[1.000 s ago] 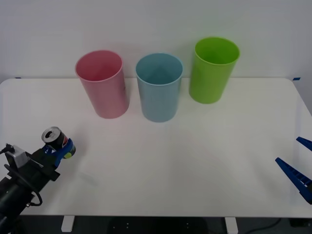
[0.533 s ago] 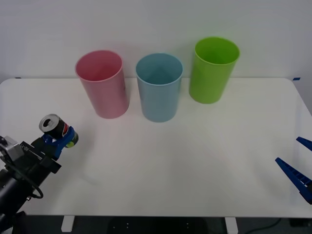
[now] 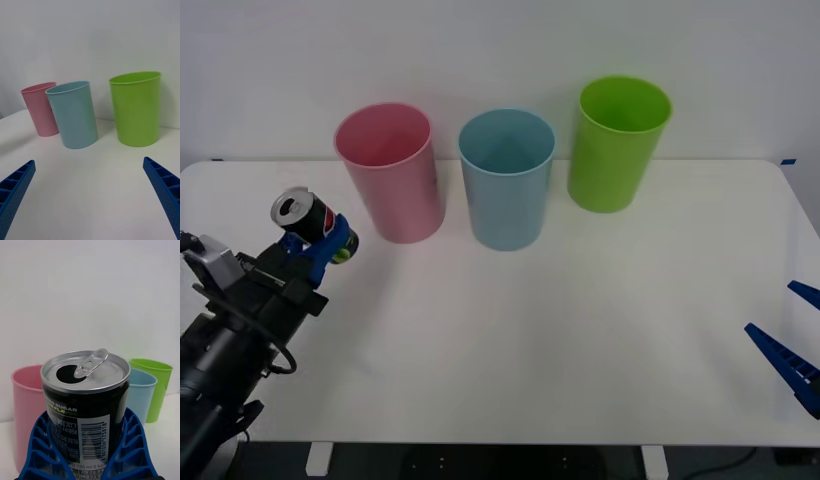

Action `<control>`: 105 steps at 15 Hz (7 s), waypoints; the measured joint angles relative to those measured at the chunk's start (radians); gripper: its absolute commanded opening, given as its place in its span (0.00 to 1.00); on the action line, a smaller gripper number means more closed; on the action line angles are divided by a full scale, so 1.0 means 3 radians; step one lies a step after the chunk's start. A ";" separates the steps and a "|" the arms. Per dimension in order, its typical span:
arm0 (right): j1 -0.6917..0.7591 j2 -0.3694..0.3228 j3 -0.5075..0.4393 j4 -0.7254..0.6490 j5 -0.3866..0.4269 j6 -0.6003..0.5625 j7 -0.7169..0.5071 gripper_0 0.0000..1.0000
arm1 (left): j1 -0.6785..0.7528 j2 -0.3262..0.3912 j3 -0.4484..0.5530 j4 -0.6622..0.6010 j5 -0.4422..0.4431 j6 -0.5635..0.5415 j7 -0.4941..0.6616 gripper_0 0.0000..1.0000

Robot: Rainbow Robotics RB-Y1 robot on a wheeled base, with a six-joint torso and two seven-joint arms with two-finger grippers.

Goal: Grasp the object on the table and drop it into the matching bin: aluminum can to the light blue bin, PET bottle to the pink bin.

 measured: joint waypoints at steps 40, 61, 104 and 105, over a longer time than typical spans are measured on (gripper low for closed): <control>0.0000 0.0000 0.0000 0.0000 0.0000 0.0000 0.0000 1.00 | -0.3385 -0.0060 -0.0807 0.2324 -0.1791 0.0208 0.1665 0.01; 0.0000 0.0000 0.0000 0.0000 0.0000 0.0000 0.0000 1.00 | -0.3343 0.0111 -0.0805 0.2324 -0.1376 0.0007 0.1586 1.00; 0.0000 0.0000 0.0000 0.0000 0.0000 0.0000 0.0000 1.00 | 0.0072 0.0619 0.1480 -0.0163 -0.1602 -0.1374 0.2221 1.00; 0.0000 0.0000 0.0000 0.0000 0.0000 0.0000 0.0000 1.00 | 0.0105 0.0619 0.1480 -0.0161 -0.1606 -0.1366 0.2231 1.00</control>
